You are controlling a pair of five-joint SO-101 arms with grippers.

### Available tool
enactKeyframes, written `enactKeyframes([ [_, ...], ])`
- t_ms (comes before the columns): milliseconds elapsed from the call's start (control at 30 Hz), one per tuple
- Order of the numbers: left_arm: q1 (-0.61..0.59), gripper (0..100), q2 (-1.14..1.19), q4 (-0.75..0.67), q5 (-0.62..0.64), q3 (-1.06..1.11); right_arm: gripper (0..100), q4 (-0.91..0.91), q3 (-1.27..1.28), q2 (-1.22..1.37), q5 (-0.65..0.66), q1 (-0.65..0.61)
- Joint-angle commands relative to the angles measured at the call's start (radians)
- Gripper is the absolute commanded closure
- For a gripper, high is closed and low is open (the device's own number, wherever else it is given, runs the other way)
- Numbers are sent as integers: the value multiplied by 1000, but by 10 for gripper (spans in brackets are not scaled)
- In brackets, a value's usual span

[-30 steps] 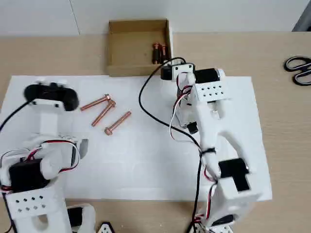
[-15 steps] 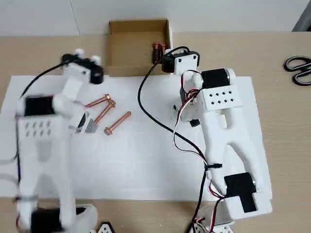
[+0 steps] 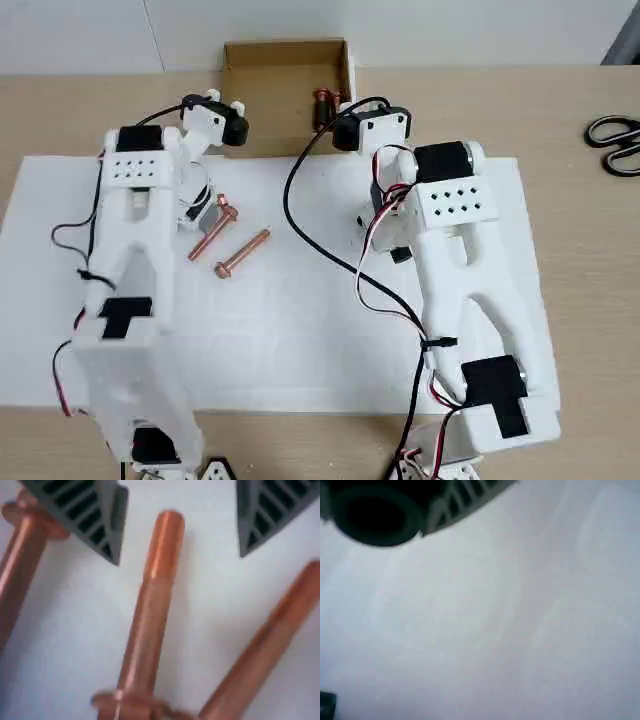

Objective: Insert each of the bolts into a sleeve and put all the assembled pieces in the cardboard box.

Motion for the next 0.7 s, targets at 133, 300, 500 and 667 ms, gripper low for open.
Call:
enactKeyframes([
  [133, 64, 858, 150, 55, -3, -251, 995, 1, -5, -59, 9, -4],
  [300, 71, 859, 230, 55, 0, -311, 995, 1, -5, -59, 9, -4],
  [500, 68, 859, 284, 54, 0, -331, 995, 1, -5, -59, 9, -4],
  [667, 68, 859, 319, 46, 0, -332, 995, 1, -5, -59, 9, -4],
])
